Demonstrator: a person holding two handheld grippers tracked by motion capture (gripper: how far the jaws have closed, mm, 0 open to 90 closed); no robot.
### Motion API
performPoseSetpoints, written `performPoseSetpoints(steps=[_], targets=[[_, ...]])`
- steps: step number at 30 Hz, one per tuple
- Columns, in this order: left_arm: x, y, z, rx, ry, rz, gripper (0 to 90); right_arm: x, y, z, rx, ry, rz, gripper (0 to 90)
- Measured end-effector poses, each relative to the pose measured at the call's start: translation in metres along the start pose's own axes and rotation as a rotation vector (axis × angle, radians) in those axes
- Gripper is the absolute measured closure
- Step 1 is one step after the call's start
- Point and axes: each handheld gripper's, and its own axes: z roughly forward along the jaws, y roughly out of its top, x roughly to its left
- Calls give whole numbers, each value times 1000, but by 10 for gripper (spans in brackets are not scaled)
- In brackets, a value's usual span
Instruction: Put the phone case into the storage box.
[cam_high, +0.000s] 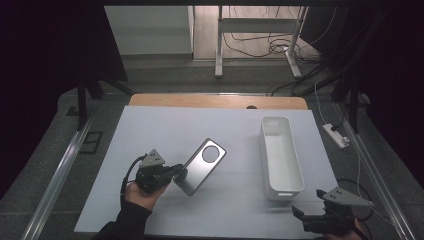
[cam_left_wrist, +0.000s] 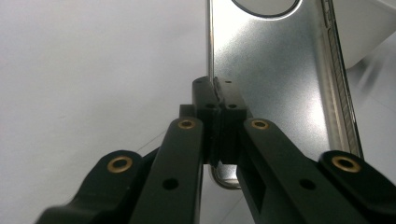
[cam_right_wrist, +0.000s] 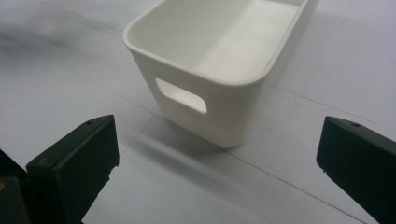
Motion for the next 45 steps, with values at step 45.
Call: performPoseSetpoints(steps=[45], targets=[[-19,-6,-11,-67,-25,-2,893,5,66,38,-12,291,29,0]])
